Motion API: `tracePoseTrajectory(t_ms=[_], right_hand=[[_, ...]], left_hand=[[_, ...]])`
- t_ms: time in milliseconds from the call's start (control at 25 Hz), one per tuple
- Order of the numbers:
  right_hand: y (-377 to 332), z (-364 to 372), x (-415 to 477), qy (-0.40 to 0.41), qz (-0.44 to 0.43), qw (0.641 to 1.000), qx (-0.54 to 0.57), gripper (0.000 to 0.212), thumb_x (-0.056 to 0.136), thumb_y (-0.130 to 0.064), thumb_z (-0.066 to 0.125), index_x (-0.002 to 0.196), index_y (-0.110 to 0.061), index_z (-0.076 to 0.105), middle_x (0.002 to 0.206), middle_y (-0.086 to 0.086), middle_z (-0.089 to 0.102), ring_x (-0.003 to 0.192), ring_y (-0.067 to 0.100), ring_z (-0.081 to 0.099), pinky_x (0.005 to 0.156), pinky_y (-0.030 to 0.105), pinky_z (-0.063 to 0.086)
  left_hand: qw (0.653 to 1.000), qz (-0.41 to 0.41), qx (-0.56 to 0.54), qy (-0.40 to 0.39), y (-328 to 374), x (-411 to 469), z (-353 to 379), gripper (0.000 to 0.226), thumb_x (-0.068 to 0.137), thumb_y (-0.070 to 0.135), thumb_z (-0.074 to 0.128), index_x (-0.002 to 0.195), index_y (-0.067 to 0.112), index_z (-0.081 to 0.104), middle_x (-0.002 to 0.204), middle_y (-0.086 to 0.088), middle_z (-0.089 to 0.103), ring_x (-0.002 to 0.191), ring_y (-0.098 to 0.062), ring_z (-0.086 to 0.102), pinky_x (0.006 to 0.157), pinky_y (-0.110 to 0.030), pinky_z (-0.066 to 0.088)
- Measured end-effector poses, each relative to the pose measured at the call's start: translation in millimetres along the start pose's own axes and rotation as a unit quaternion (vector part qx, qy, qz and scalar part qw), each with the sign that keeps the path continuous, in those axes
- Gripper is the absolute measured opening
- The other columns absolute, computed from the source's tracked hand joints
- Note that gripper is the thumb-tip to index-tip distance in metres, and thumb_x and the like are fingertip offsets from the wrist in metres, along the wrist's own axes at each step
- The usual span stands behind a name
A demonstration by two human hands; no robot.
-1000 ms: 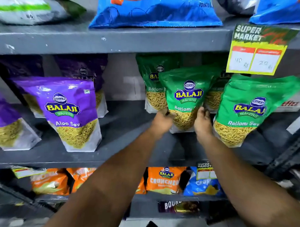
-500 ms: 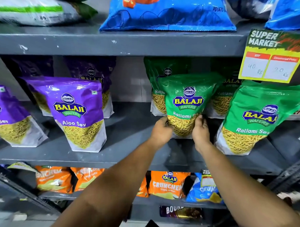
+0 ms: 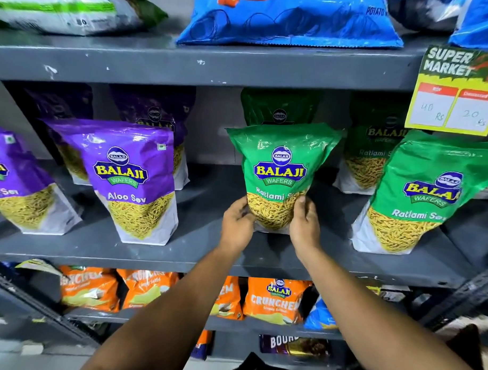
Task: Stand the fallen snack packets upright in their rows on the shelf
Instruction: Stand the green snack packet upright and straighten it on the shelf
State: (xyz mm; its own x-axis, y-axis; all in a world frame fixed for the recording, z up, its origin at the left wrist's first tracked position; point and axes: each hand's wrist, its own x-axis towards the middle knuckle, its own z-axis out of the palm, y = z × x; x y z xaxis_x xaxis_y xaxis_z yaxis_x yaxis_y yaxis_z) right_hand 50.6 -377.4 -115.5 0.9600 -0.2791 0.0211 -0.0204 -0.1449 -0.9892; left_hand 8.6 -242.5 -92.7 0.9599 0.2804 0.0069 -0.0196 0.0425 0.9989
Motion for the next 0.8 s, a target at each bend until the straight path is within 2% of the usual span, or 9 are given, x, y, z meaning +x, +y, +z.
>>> tracePoseTrajectory(t_ms=[160, 280, 400, 480, 560, 640, 720, 800], right_hand=[[6, -12, 5, 0.004, -0.014, 0.999, 0.052, 0.064, 0.083, -0.064, 0.035, 0.128, -0.022, 0.051, 0.130, 0.005, 0.059, 0.114, 0.022, 0.055, 0.090, 0.034, 0.041], [14, -18, 10, -0.004, -0.012, 0.999, 0.052, 0.060, 0.081, -0.064, 0.037, 0.127, -0.027, 0.052, 0.122, -0.005, 0.058, 0.109, 0.014, 0.053, 0.088, 0.029, 0.038], [16, -21, 11, -0.063, -0.017, 0.998, 0.010, 0.053, 0.085, -0.060, 0.039, 0.128, -0.031, 0.050, 0.111, -0.016, 0.058, 0.100, 0.005, 0.053, 0.078, 0.019, 0.038], [14, -24, 10, -0.083, -0.023, 0.996, -0.022, 0.049, 0.087, -0.057, 0.039, 0.126, -0.031, 0.052, 0.107, -0.016, 0.058, 0.093, -0.002, 0.054, 0.073, 0.013, 0.037], [11, -31, 4, -0.090, -0.031, 0.994, -0.045, 0.045, 0.087, -0.057, 0.037, 0.121, -0.033, 0.054, 0.100, -0.019, 0.058, 0.083, -0.015, 0.052, 0.065, 0.004, 0.035], [13, -39, -4, -0.092, -0.051, 0.992, -0.063, 0.043, 0.086, -0.059, 0.035, 0.115, -0.034, 0.056, 0.096, -0.022, 0.059, 0.081, -0.019, 0.050, 0.062, 0.001, 0.034], [19, -47, -13, -0.089, -0.072, 0.990, -0.078, 0.044, 0.086, -0.061, 0.034, 0.112, -0.033, 0.056, 0.096, -0.019, 0.060, 0.084, -0.012, 0.054, 0.067, 0.009, 0.038], [24, -53, -17, -0.090, -0.082, 0.989, -0.081, 0.044, 0.087, -0.059, 0.035, 0.112, -0.031, 0.057, 0.099, -0.014, 0.062, 0.087, -0.004, 0.055, 0.070, 0.018, 0.040]], left_hand=[[0.999, -0.043, 0.017, -0.010, -11, 2, -12, 0.059, 0.081, -0.015, 0.040, 0.137, 0.005, 0.045, 0.138, -0.015, 0.055, 0.124, -0.024, 0.054, 0.105, -0.045, 0.047], [0.998, -0.049, 0.024, -0.032, -14, 4, -16, 0.055, 0.082, -0.017, 0.039, 0.134, 0.001, 0.046, 0.137, -0.014, 0.056, 0.123, -0.025, 0.055, 0.106, -0.044, 0.046], [0.995, -0.036, 0.046, -0.086, -7, 2, -16, 0.055, 0.077, -0.019, 0.038, 0.122, 0.006, 0.059, 0.119, -0.008, 0.066, 0.099, -0.004, 0.065, 0.086, -0.017, 0.053], [0.993, -0.040, 0.064, -0.095, -7, 2, -18, 0.054, 0.079, -0.017, 0.038, 0.121, 0.007, 0.061, 0.115, -0.005, 0.068, 0.094, 0.000, 0.065, 0.077, -0.007, 0.051], [0.993, -0.037, 0.075, -0.085, -10, -3, -20, 0.054, 0.082, -0.015, 0.036, 0.122, 0.009, 0.062, 0.117, -0.006, 0.068, 0.101, -0.010, 0.064, 0.080, -0.009, 0.052], [0.994, -0.036, 0.076, -0.071, -17, -10, -21, 0.051, 0.085, -0.014, 0.034, 0.122, 0.008, 0.061, 0.120, -0.009, 0.067, 0.110, -0.019, 0.061, 0.088, -0.020, 0.052], [0.995, -0.028, 0.070, -0.072, -25, -16, -25, 0.049, 0.084, -0.016, 0.034, 0.121, 0.003, 0.060, 0.121, -0.013, 0.065, 0.114, -0.024, 0.060, 0.096, -0.031, 0.050], [0.994, -0.020, 0.073, -0.078, -31, -20, -28, 0.051, 0.081, -0.019, 0.034, 0.120, 0.002, 0.060, 0.118, -0.012, 0.066, 0.112, -0.024, 0.061, 0.097, -0.035, 0.050]])
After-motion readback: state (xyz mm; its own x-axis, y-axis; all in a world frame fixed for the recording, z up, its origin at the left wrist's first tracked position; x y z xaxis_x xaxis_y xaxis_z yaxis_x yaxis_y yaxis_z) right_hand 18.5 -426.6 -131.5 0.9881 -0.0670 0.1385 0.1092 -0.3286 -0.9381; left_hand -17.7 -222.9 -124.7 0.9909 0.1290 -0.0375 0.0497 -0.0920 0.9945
